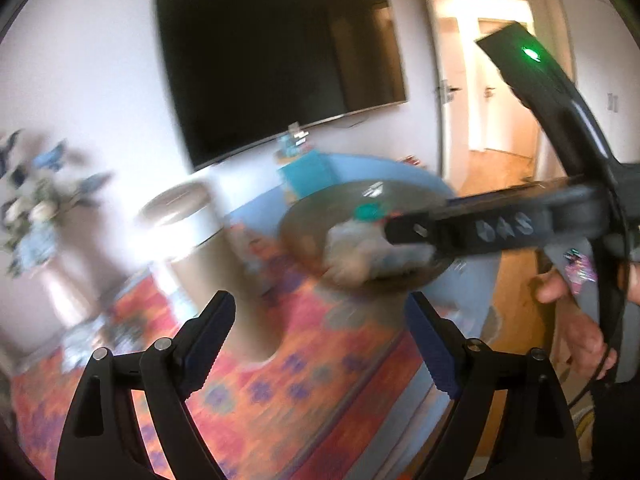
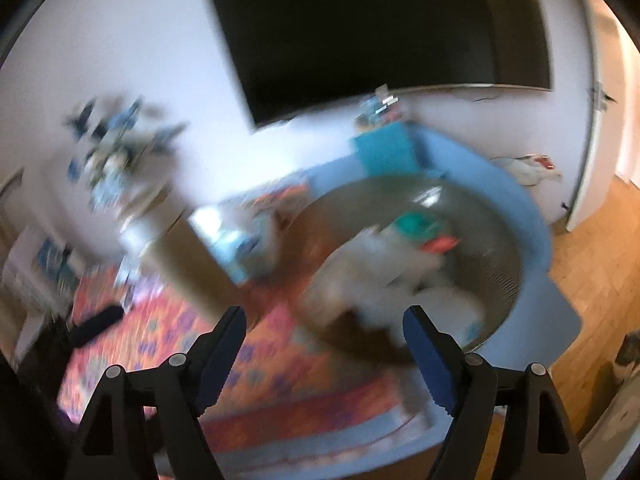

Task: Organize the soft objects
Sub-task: 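Move both open tools back over the bed, then grasp the plaid bow with the left tool while the right tool grasps the lilac wipes packet, then lift the bow with the left tool while the right tool lifts the wipes packet, then carry the bow and wipes packet to the glass bowl and open both tools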

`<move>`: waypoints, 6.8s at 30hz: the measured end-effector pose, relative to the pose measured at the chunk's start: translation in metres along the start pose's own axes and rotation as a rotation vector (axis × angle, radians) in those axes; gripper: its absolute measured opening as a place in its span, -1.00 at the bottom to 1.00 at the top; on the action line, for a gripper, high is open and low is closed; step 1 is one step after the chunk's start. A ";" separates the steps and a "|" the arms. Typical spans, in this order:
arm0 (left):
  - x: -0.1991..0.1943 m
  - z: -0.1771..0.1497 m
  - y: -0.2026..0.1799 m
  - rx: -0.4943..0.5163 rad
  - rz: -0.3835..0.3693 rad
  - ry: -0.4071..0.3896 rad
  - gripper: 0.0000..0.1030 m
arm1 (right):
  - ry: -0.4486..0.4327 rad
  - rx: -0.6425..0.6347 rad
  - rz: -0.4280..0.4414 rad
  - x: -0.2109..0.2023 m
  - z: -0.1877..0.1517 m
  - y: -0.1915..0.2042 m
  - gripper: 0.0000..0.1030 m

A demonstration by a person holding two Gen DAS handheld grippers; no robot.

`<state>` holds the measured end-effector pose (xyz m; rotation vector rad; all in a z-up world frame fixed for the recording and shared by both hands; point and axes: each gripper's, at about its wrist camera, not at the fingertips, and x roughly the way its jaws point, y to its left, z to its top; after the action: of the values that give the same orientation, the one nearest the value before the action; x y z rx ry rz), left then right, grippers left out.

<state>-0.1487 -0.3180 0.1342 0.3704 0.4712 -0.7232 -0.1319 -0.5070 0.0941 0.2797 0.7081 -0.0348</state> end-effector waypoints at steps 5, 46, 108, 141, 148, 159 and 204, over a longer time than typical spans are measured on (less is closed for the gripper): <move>-0.029 -0.036 0.057 -0.066 0.143 0.057 0.66 | 0.058 -0.145 0.072 0.014 -0.019 0.077 0.54; 0.041 -0.177 0.361 -0.620 0.266 0.214 0.65 | 0.234 -0.156 0.248 0.272 0.005 0.271 0.89; 0.038 -0.171 0.298 -0.493 0.251 0.322 -0.67 | 0.206 -0.421 0.253 0.214 -0.045 0.270 -0.26; -0.008 -0.207 0.243 -0.473 0.385 0.375 -0.61 | 0.165 -0.363 0.174 0.152 -0.121 0.265 -0.23; -0.027 -0.194 0.203 -0.433 0.323 0.294 -0.63 | 0.175 -0.349 0.170 0.121 -0.133 0.238 -0.25; -0.034 -0.133 0.118 -0.368 0.037 0.150 -0.63 | 0.074 -0.065 0.134 0.043 -0.081 0.101 -0.25; 0.067 0.028 -0.047 0.006 -0.101 -0.050 0.58 | -0.109 0.287 0.006 0.008 0.045 -0.088 0.49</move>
<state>-0.1298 -0.4001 0.1143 0.3350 0.4428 -0.8298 -0.1080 -0.6030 0.1006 0.5511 0.5930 -0.1461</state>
